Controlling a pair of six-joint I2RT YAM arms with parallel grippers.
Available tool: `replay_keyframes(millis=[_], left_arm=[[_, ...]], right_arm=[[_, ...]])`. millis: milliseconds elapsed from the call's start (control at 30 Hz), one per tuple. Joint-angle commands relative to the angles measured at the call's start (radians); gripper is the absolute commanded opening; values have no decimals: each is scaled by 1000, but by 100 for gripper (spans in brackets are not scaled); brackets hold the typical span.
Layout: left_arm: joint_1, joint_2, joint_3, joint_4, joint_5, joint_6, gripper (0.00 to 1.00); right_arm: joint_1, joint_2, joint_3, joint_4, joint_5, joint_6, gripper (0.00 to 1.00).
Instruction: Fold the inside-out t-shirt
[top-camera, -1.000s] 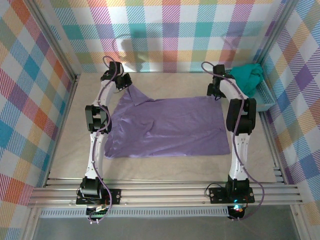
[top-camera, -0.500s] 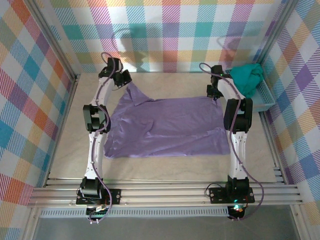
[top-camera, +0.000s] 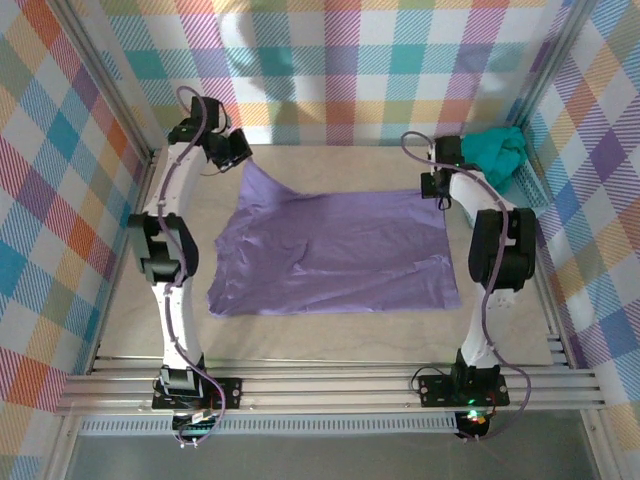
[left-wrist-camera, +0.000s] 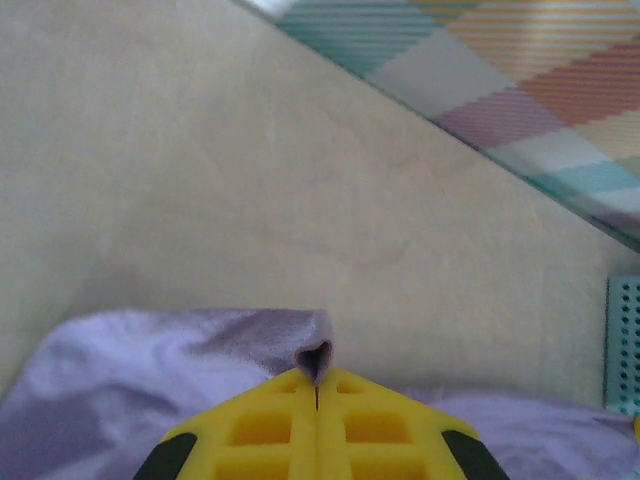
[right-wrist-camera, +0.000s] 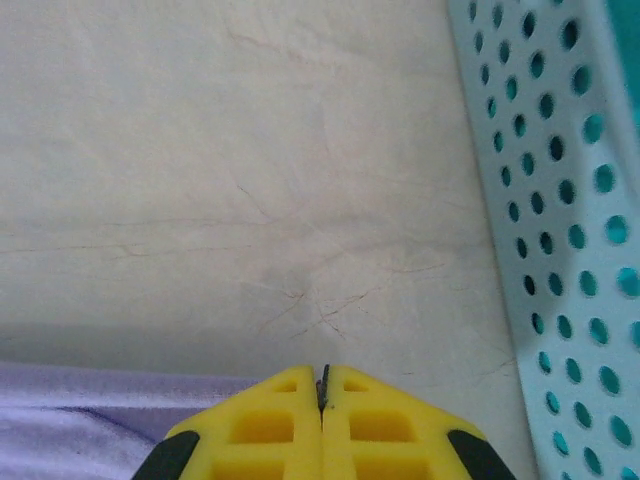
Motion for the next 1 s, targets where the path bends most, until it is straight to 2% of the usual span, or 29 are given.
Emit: replay_keyframes(millis=[0,167,433,567,967], left_arm=[[7,-175,-156,14,-10,-33,0],[8,-333,-302,-43,-36,-46,0],[24,-525,-463,-182,8,-3,0],[26,-590,-591,-195,63,-3,0],[39,-758,-842,-199,89,15,0]], right_arm=[[-9,-78,-90,111,-55,-28,7],[-11,-147,-194,126,-54,-23,7],[-15,-231,-317,111,-79,12,6],[-16,-250,-351,59,-57,34,7],[-14,-416,-441,-35,-70,-10,10]])
